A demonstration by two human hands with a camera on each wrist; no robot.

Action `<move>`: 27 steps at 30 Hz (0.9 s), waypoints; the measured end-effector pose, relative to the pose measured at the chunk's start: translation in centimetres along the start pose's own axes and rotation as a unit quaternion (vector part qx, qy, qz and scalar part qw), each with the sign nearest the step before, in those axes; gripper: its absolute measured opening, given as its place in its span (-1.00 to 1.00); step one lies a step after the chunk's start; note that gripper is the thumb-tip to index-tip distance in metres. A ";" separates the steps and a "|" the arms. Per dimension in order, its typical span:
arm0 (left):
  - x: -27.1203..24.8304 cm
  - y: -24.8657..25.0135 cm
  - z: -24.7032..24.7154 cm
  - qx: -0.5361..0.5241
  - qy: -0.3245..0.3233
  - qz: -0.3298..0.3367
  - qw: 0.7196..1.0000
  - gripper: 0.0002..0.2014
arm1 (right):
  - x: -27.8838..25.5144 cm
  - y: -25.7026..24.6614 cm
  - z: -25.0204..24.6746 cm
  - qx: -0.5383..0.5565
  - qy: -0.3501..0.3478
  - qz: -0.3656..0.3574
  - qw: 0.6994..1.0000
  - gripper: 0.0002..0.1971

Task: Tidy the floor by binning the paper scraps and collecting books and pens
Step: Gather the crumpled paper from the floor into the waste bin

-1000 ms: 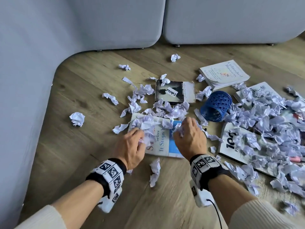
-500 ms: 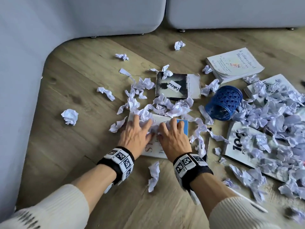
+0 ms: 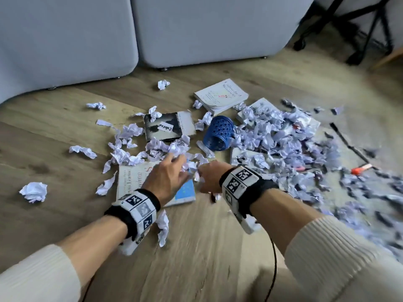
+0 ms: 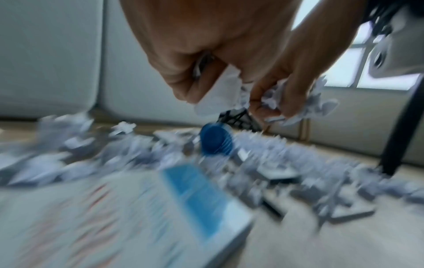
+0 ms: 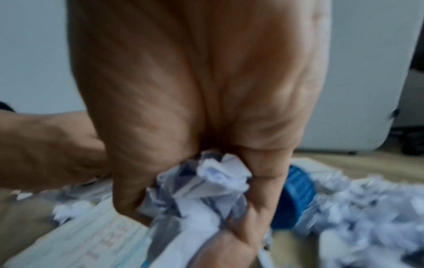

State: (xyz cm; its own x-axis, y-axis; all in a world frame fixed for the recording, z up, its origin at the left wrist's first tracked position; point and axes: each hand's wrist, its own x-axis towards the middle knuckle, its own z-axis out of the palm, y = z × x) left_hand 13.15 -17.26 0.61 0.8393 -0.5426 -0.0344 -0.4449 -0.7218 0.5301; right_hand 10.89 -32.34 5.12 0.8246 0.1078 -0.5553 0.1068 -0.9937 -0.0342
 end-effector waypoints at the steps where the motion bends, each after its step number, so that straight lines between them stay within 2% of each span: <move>1: 0.5 2.3 -0.9 -0.019 0.012 0.045 0.999 -0.70 | -2.3 1.1 -1.5 0.006 0.008 0.013 1.000 -0.66; 5: 0.8 12.1 -3.2 -0.076 0.022 0.237 0.968 -0.61 | -13.1 5.3 -5.6 0.065 0.041 0.081 0.994 -0.73; 7: 0.1 16.9 -3.7 -0.113 0.012 0.303 0.946 -0.60 | -18.6 7.5 -5.7 0.111 0.090 0.122 0.982 -0.77; 12: -2.7 26.5 -2.7 -0.206 -0.002 0.405 0.891 -0.80 | -31.3 10.5 -2.3 0.165 0.224 0.240 0.930 -0.80; 15: -5.6 29.7 -0.7 -0.233 -0.069 0.440 0.865 -0.90 | -36.4 10.2 0.9 0.180 0.251 0.306 0.900 -0.78; 17: -7.2 30.4 1.4 -0.176 -0.152 0.448 0.863 -0.88 | -38.1 10.0 3.6 0.192 0.247 0.327 0.892 -0.78; 19: -8.2 30.7 3.4 -0.052 -0.218 0.454 0.862 -0.80 | -38.9 10.0 6.4 0.204 0.215 0.330 0.896 -0.74; 22: -8.8 30.9 4.1 0.071 -0.228 0.492 0.837 -0.45 | -39.0 9.9 8.8 0.269 0.130 0.286 0.910 -0.60; 24: -8.9 30.9 3.7 0.126 -0.223 0.514 0.819 -0.28 | -38.7 10.1 9.0 0.272 0.105 0.263 0.920 -0.57; 25: -8.9 30.7 3.5 0.137 -0.221 0.518 0.815 -0.28 | -38.4 10.3 9.0 0.261 0.119 0.264 0.921 -0.60; 27: -8.4 30.2 3.1 0.114 -0.221 0.510 0.823 -0.39 | -37.7 10.7 8.7 0.224 0.195 0.304 0.905 -0.69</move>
State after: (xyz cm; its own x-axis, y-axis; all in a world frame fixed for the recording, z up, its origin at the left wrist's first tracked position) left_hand -8.32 -35.80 14.24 -0.1810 -0.9835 -0.0003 -0.9373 0.1724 0.3030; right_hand -23.88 -47.33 18.49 0.7983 -0.5467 -0.2525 -0.5961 -0.7770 -0.2022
